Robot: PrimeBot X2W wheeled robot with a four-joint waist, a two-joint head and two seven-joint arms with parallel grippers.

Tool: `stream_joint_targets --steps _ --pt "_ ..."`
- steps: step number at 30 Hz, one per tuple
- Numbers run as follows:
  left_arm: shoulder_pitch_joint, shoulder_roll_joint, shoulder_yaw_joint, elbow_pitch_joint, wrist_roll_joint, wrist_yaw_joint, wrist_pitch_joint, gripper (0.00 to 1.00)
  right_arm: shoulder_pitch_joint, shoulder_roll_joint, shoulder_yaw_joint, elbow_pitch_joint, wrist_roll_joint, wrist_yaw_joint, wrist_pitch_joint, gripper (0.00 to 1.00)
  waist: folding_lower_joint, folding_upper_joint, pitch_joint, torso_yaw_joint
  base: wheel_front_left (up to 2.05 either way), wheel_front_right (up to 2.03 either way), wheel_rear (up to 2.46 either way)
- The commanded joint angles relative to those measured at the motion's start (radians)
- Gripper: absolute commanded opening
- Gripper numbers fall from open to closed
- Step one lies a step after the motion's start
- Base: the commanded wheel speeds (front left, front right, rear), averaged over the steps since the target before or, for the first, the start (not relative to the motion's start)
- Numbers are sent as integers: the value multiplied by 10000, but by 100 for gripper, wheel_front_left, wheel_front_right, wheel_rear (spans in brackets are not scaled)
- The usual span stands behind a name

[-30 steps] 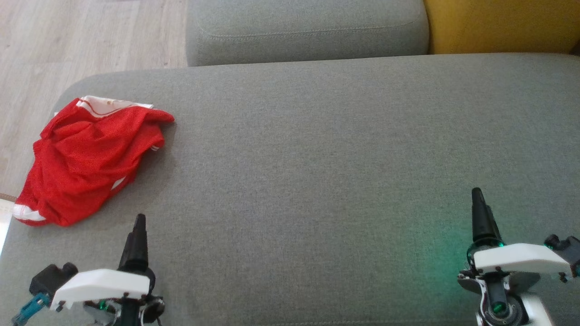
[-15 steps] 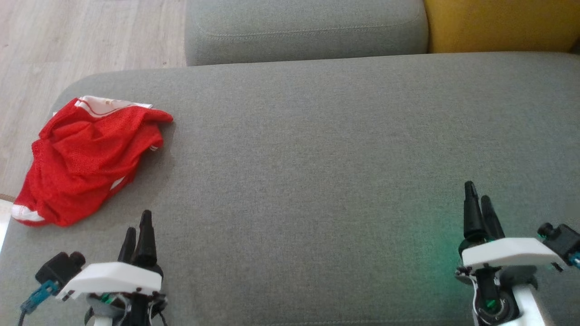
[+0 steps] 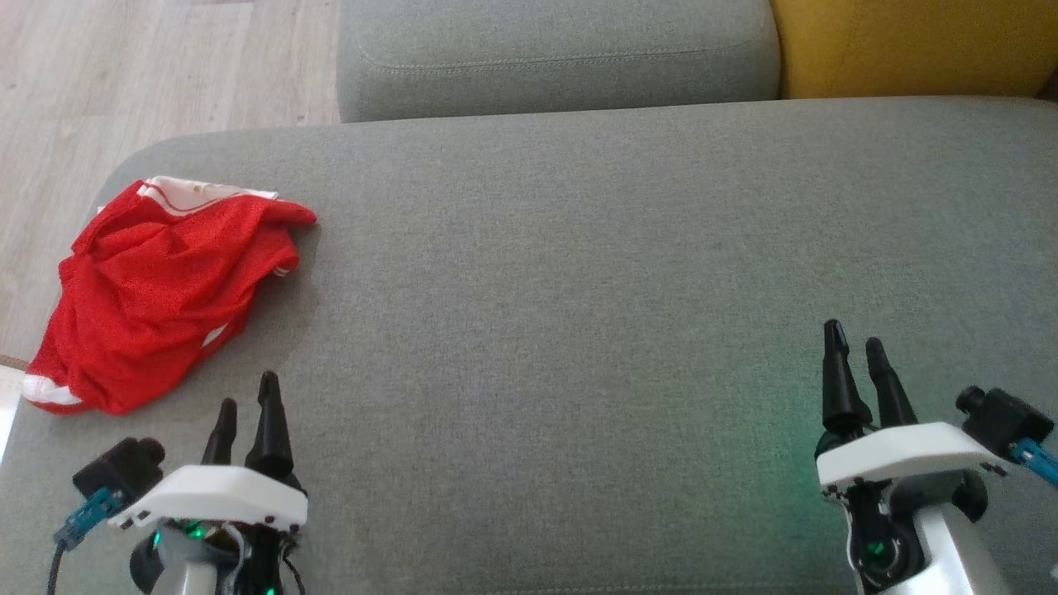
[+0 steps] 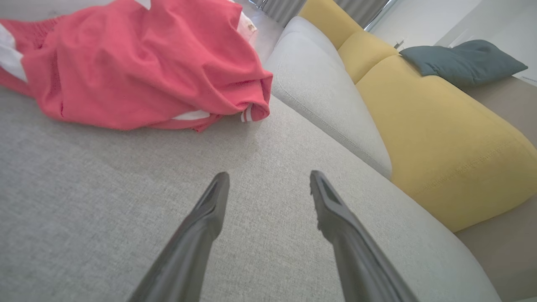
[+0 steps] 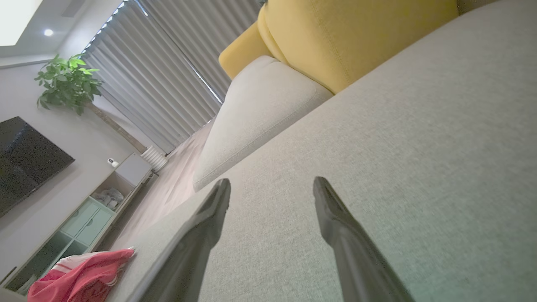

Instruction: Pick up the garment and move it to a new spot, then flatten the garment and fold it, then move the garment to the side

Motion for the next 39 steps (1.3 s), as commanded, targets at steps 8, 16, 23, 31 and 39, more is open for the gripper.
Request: stream_joint_targets --steps 8,16,23,31,39 --pt "-612 216 29 -574 1332 244 -354 100 -672 -69 280 -542 -1378 62 -366 100 0 0 16 -25 0 0 0" --pt "-703 249 -63 -723 2376 476 -589 100 -712 -65 204 -664 -2511 65 -602 100 0 0 22 -31 0 0 0" --pt "-725 274 -89 -836 3202 658 -794 100 -709 -68 214 -755 -3248 68 -808 100 -1 0 36 -49 0 0 0" --pt "-764 287 -136 -888 4140 840 -1028 100 -762 -73 181 -828 -4199 71 -1044 100 -1 0 47 -65 0 0 0" --pt "-782 295 -127 -913 4929 978 -1233 100 -767 -78 57 -780 -4912 73 -1250 100 -1 0 44 -42 0 0 0"
